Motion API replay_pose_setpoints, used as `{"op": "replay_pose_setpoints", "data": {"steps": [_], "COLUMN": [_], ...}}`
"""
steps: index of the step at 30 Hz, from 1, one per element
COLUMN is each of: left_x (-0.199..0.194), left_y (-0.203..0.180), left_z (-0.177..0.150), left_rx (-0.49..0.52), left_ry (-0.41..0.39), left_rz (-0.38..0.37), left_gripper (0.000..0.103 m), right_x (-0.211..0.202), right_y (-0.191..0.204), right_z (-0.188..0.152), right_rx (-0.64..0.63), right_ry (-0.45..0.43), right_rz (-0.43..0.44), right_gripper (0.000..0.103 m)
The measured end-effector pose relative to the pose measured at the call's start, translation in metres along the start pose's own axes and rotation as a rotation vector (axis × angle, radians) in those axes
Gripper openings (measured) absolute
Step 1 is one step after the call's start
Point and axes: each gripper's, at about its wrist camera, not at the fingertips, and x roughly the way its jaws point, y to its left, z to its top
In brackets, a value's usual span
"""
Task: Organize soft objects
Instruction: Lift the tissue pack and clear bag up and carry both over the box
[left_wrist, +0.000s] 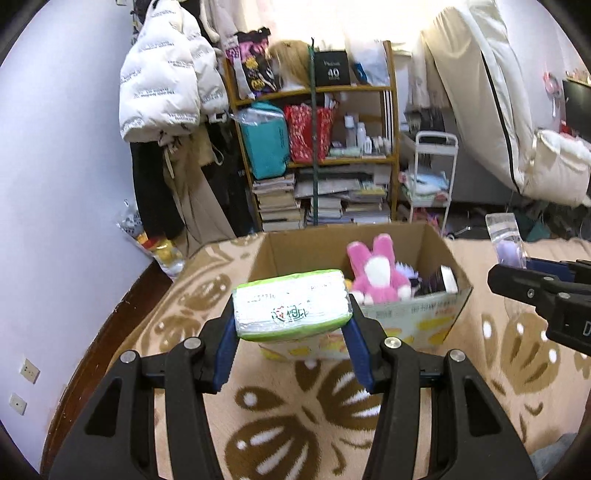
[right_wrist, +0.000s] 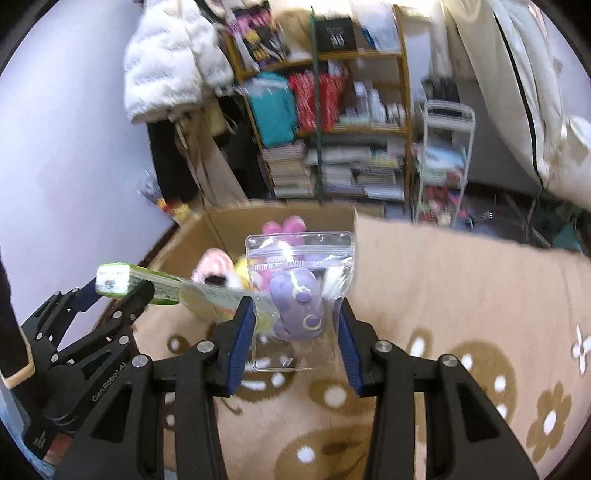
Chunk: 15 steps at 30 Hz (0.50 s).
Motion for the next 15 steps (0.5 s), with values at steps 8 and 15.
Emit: {"op": "replay_pose_setpoints", "data": {"steps": [8, 15], "left_x": [-0.021, -0.034], "left_y": [0.018, 0.026], "left_z": [0.024, 0.043], "left_rx": [-0.033, -0.015], "left_ry": [-0.062, -0.155], "left_rz": [0.013, 0.064], "left_gripper": [0.051, 0.052], "right_x": [-0.013, -0.027], "right_y": [0.0, -0.003], "right_z": [0.017, 0.044], "right_rx": [0.009, -0.036], "right_ry": [-0.096, -0.189], "right_rz": [-0.003, -0.028], "right_gripper": [0.046, 0.046]}}
